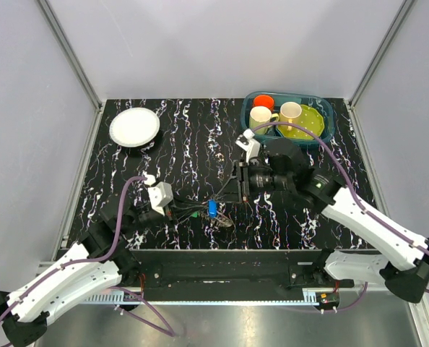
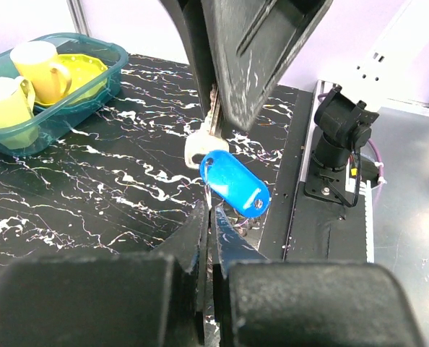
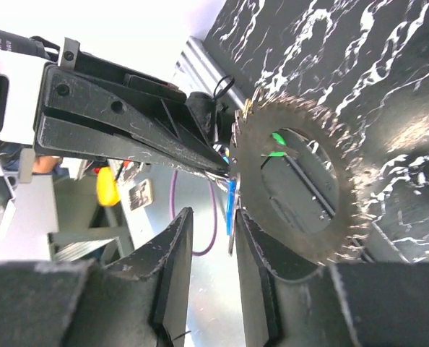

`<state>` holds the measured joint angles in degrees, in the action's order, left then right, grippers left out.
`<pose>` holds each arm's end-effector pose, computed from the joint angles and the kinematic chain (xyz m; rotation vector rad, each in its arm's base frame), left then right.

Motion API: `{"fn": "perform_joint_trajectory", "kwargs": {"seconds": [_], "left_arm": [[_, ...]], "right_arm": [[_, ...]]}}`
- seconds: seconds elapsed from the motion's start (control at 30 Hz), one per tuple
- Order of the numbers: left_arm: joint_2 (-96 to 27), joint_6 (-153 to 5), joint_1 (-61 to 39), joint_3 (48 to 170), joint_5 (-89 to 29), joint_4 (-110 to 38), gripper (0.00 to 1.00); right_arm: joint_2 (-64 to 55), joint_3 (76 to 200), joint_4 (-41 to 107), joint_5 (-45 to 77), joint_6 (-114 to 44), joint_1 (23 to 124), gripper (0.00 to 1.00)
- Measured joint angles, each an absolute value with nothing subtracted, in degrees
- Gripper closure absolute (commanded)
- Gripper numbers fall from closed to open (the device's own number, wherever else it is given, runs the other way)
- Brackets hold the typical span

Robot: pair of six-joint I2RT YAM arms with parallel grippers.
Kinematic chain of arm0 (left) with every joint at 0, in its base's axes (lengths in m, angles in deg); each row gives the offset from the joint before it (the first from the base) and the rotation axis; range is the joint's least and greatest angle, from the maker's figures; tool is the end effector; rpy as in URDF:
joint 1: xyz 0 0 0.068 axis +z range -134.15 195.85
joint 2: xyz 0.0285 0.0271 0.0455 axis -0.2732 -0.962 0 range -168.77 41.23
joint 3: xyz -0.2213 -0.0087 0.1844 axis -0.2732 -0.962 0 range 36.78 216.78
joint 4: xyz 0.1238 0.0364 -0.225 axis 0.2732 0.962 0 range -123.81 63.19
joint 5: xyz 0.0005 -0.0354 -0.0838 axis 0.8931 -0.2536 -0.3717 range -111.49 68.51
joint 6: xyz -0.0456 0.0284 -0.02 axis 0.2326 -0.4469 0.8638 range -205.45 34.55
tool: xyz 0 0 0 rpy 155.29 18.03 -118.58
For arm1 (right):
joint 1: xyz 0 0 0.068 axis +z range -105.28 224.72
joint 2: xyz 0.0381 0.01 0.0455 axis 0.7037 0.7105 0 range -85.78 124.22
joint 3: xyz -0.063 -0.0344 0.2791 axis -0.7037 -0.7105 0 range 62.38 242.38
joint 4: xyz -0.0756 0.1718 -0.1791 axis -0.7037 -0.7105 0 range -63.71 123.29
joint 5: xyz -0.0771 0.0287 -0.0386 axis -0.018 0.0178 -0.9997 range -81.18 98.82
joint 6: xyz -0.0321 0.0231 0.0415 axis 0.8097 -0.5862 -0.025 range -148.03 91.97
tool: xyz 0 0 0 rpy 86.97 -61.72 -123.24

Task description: Remove the keys from the keyring

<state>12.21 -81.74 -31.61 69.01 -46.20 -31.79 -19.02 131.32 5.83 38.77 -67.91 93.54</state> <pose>0.0721 -0.1037 0.3251 0.9329 1.3580 -1.0266 0.1484 0.2006 0.3933 -0.5579 2.2235 1.4337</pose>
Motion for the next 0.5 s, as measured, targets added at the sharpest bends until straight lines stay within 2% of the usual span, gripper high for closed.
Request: {"fn": "perform_joint_trajectory", "kwargs": {"seconds": [0.17,0.5], "left_arm": [[11.80,-81.44,-31.61,69.01,-47.25,-31.75,1.00],[9.04,-80.87,-31.61,69.71,-47.97,-29.08,1.00]], "right_arm": [[-23.96,130.10,5.50,33.70,-63.53,93.45,0.59],[-25.97,128.77,5.50,32.19,-60.10,93.41,0.62]]}}
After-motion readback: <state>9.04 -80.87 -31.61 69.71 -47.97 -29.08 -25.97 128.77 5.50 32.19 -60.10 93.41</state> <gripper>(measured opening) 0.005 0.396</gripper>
